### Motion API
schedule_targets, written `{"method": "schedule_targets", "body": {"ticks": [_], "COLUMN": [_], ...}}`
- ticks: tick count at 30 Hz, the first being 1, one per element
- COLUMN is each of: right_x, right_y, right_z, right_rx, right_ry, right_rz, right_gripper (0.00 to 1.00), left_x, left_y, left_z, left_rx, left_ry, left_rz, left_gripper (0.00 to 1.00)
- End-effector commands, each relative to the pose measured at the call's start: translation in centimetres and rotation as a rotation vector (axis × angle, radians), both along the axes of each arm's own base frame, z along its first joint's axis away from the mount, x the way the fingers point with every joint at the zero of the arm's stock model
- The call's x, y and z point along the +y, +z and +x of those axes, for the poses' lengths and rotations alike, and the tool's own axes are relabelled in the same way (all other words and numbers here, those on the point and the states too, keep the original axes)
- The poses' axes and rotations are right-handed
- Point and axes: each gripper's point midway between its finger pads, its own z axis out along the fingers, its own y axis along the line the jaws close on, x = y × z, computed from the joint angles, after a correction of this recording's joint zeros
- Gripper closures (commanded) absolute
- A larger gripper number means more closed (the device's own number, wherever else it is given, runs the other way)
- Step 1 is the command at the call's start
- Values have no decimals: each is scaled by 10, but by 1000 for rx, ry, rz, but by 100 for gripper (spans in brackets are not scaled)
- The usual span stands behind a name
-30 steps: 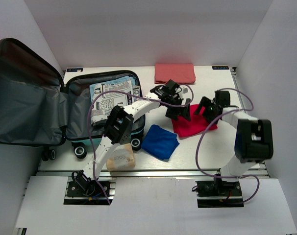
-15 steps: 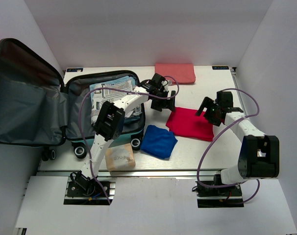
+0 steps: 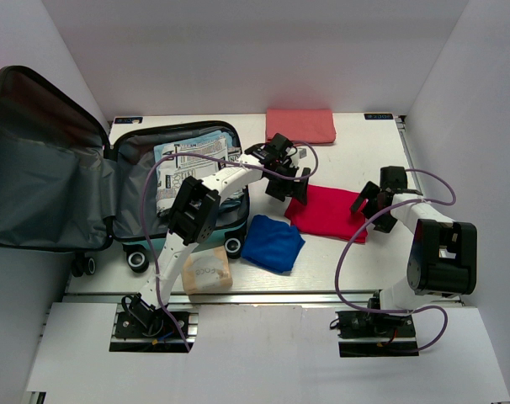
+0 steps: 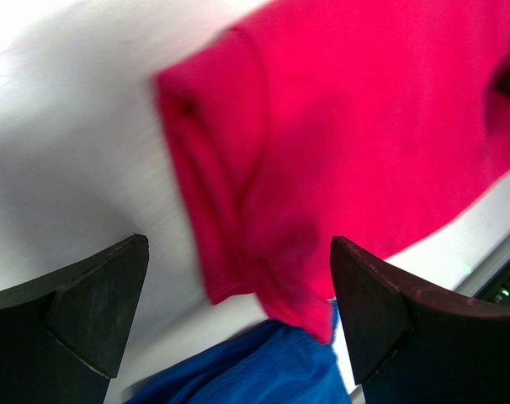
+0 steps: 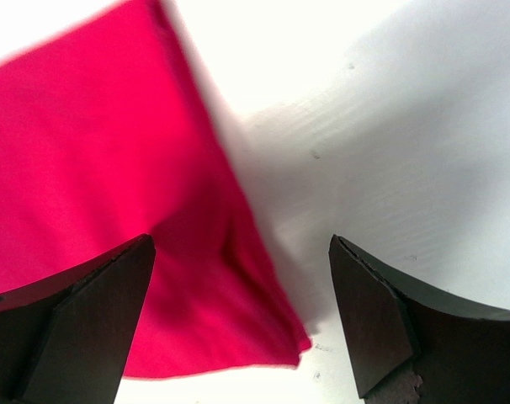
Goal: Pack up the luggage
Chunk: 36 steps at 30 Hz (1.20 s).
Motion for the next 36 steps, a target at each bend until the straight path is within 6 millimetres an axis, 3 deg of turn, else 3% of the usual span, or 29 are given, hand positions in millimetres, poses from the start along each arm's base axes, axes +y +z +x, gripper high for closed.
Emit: {"method": "schedule_targets", "body": {"ticks": [1, 5, 8, 12, 15, 16, 17, 19, 22, 26, 30, 35, 36], "right_x": [1, 14, 21, 30, 34, 35, 35, 35, 37, 40, 54, 68, 90], "right_y": [-13, -24, -26, -22, -19, -19, -18, -14, -6, 16, 58, 116, 123], "right_z": [1, -3, -4, -1, 1, 1, 2, 5, 8, 19, 37, 55, 54], "right_rx": [-22, -30, -42, -75, -102, -104, -105, -117, -144, -208, -312, -444, -452], "right_ry": [14, 58, 80, 111, 132, 137, 137, 146, 163, 192, 273, 338, 395], "right_rz": [27, 105, 136, 181, 199, 201, 198, 198, 203, 192, 206, 182, 194], "right_gripper": [11, 11, 12, 25, 56, 70, 75, 86, 99, 100, 100, 100, 100], "left_x": [-14, -28, -33, -32, -35, -38, -41, -49, -56, -60, -55, -19, -14], "left_y": [-6, -13, -17, -25, -25, -20, -17, -1, 26, 76, 130, 179, 186], "left_z": [-14, -29, -39, -45, -43, -40, -38, -29, -19, -7, 1, 18, 20], "left_rx": [43, 80, 91, 98, 102, 94, 89, 50, -14, -127, -246, -355, -378], "left_ry": [-42, -72, -92, -90, -74, -70, -69, -64, -60, -48, -26, 95, 115], "left_rz": [-48, -89, -82, -60, -68, -82, -95, -133, -172, -232, -268, -235, -226], "left_gripper": [2, 8, 21, 37, 66, 71, 78, 100, 100, 100, 100, 100, 100]}}
